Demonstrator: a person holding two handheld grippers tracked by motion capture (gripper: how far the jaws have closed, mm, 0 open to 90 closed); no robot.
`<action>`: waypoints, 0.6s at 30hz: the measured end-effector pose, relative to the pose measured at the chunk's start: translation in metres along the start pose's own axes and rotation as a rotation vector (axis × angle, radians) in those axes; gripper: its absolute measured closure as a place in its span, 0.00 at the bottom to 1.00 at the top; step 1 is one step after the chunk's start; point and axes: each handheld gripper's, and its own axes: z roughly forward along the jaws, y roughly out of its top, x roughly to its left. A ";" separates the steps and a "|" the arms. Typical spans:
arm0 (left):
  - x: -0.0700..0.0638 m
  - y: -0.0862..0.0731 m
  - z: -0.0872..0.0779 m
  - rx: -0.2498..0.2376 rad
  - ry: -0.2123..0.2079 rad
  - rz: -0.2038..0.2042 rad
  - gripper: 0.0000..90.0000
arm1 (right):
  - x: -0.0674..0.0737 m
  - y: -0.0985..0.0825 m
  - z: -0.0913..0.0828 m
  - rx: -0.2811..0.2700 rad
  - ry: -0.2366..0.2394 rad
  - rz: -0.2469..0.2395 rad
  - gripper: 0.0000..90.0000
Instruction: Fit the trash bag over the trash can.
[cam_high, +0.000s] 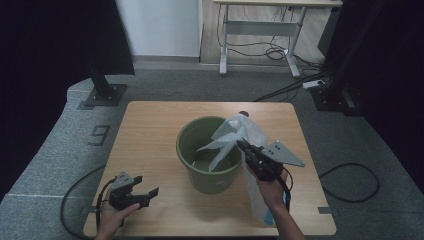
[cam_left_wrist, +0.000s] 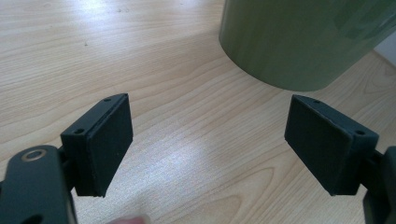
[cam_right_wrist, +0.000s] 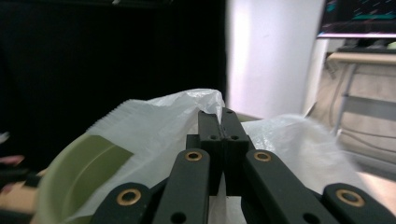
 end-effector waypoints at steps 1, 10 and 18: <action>0.000 0.000 0.000 0.001 -0.001 0.001 0.17 | 0.008 -0.005 0.003 0.033 0.025 -0.014 0.99; 0.001 -0.001 0.000 0.002 0.003 -0.001 0.17 | 0.028 -0.017 0.003 0.079 0.100 -0.047 0.59; 0.000 -0.001 0.001 0.005 0.001 -0.004 0.17 | 0.020 -0.017 -0.047 0.019 0.038 -0.009 0.37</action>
